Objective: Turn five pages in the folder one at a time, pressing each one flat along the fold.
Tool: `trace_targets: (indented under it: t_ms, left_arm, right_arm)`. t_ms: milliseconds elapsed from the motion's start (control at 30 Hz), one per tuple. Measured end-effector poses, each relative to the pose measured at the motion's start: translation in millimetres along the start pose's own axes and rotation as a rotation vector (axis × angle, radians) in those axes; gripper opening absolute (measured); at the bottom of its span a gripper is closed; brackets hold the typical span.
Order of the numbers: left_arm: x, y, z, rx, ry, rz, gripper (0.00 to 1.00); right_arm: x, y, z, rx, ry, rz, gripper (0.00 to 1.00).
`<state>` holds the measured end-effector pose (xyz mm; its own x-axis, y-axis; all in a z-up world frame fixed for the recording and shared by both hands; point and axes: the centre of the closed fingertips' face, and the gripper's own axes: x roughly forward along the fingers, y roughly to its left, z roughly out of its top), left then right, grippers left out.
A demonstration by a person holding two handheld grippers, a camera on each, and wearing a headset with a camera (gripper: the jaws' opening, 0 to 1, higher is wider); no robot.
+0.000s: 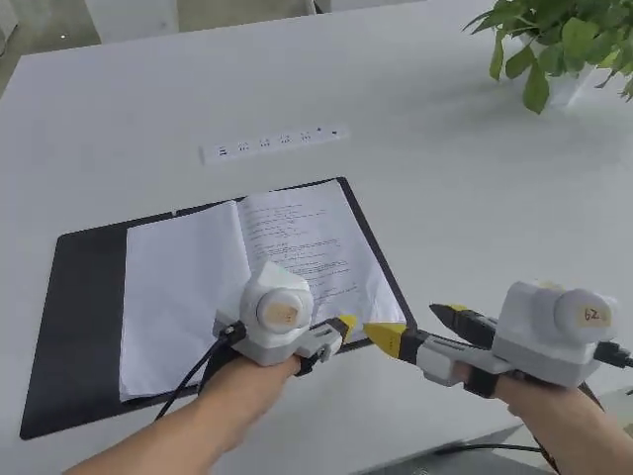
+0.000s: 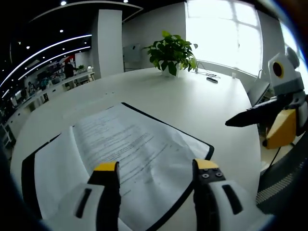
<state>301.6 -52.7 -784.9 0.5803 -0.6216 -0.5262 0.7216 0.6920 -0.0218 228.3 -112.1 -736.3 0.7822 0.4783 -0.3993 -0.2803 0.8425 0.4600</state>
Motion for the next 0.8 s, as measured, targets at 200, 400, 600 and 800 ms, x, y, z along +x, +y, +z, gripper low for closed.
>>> trace_targets:
  t_ms: [200, 400, 600, 800]
  left_arm:
    - [12.4, -4.3, 0.3, 0.001, 0.001, 0.008, 0.59]
    - [21.7, -3.2, -9.1, -0.002, 0.034, 0.036, 0.55]
    - [22.2, -2.8, -12.8, 0.009, 0.024, 0.045, 0.54]
    - [21.0, -4.8, -14.8, 0.009, -0.012, 0.023, 0.4]
  right_arm:
    - [-0.1, -4.0, 1.8, 0.009, -0.012, -0.01, 0.71]
    - [-0.1, -6.8, 1.7, 0.02, -0.019, -0.016, 0.71]
    - [1.7, -9.1, 1.8, 0.025, -0.023, -0.018, 0.69]
    - [4.6, -9.2, -0.5, 0.027, -0.018, -0.015, 0.68]
